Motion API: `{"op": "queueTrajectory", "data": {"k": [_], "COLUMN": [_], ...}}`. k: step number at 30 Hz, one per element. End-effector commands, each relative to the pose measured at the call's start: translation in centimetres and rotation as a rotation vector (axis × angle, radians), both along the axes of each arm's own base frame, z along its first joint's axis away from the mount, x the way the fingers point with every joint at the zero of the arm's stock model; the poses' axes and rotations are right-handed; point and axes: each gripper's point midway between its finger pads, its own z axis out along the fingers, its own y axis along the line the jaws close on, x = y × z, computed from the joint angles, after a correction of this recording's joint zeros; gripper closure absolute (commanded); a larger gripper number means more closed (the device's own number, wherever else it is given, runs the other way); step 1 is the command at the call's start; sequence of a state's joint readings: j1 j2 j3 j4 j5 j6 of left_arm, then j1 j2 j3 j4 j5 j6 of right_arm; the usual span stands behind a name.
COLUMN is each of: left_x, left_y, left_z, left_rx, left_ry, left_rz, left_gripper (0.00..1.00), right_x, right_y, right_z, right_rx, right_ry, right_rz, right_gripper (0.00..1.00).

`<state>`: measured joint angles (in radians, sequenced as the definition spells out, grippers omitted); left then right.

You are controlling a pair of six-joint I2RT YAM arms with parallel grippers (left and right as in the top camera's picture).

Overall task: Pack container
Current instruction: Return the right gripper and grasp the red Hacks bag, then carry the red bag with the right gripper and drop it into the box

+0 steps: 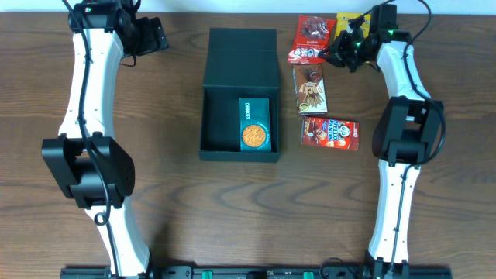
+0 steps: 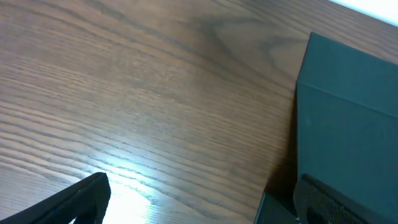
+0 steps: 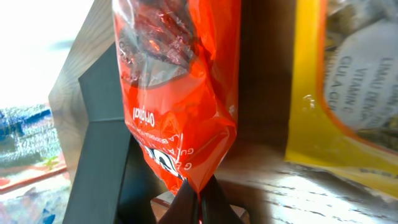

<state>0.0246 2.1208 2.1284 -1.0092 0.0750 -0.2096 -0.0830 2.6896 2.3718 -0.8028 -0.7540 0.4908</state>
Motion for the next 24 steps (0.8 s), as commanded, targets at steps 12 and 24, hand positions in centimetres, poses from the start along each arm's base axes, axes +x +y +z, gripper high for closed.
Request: {"op": "queueTrajectory", "data": {"k": [12,24], "left_x": [0.7,0.3], "left_y": [2.1,5.8], "left_z": [1.0,1.0], "left_rx": [0.004,0.003], "left_ry": [-0.041,-0.041], "left_rz": [0.047,0.116], "left_gripper": [0.05,0.05], "right_x": [-4.3,-15.6], "right_y": [8.2,21.1], "right_z": [22.4,22.1], "right_rx": [-0.007,-0.005], "right_ry": [-0.412,-0.288], "right_rz": [0.239,0.609], "right_gripper": [0.98,0.98]}}
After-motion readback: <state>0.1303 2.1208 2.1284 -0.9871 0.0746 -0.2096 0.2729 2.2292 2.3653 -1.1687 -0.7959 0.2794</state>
